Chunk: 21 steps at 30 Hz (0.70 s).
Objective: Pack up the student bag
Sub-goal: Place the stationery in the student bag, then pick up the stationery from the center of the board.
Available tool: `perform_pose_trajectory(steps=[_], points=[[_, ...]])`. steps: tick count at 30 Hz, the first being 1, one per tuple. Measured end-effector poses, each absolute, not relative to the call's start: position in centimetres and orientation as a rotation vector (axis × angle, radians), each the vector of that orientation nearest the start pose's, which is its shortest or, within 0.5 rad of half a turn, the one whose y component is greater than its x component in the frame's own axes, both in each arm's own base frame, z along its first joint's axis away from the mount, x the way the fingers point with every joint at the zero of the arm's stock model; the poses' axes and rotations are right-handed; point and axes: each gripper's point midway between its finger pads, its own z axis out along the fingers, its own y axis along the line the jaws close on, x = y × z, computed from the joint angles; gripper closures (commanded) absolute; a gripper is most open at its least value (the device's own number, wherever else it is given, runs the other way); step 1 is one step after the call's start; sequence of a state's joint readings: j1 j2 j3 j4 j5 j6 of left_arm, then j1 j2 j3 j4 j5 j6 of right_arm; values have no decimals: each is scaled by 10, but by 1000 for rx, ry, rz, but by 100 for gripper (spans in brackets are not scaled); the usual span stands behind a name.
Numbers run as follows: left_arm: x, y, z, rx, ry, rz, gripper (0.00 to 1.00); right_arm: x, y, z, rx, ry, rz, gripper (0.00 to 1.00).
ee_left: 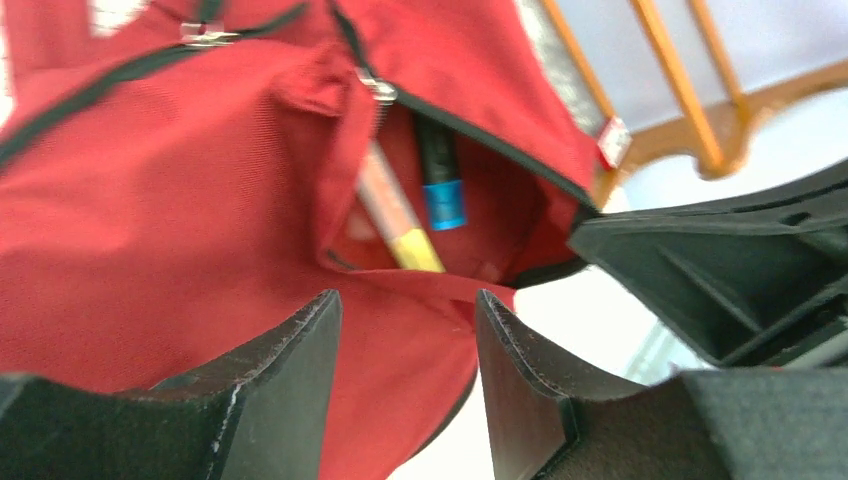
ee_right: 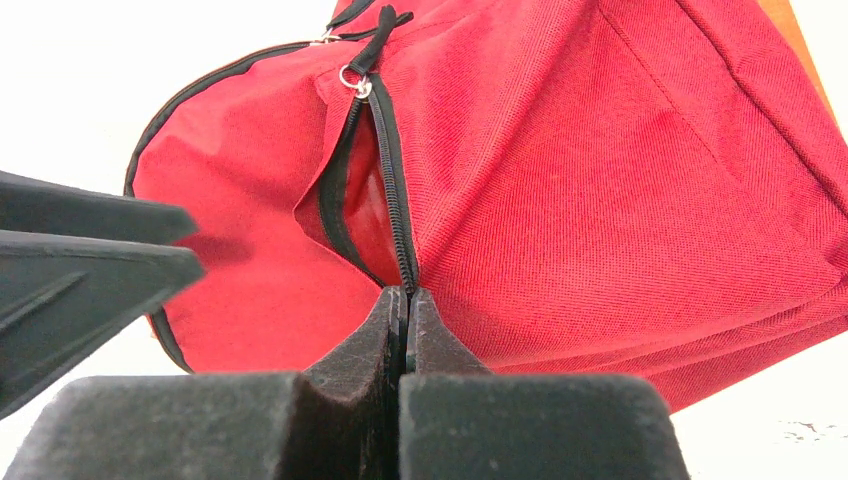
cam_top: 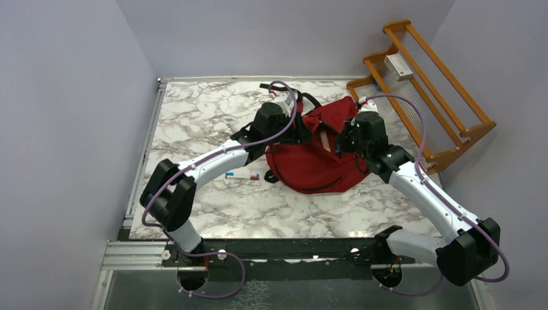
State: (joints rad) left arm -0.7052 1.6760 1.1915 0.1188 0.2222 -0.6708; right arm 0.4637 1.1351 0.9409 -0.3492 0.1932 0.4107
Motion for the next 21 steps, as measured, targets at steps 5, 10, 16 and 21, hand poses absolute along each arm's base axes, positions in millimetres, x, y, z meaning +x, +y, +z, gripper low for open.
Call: perform_pose_trajectory(steps=[5,10,16,21], points=[[345,-325,194,94,2108,-852,48,325,143,203,59,2119,320,100],[333,-267,166,-55,2177,-651,47,324,143,201,59,2121,319,99],[302,-210,118,-318,2296,-512,40,323,142,195,58,2133,313,100],[279,-177,73,-568,2398,-434,42,323,142,194,57,2136,313,100]])
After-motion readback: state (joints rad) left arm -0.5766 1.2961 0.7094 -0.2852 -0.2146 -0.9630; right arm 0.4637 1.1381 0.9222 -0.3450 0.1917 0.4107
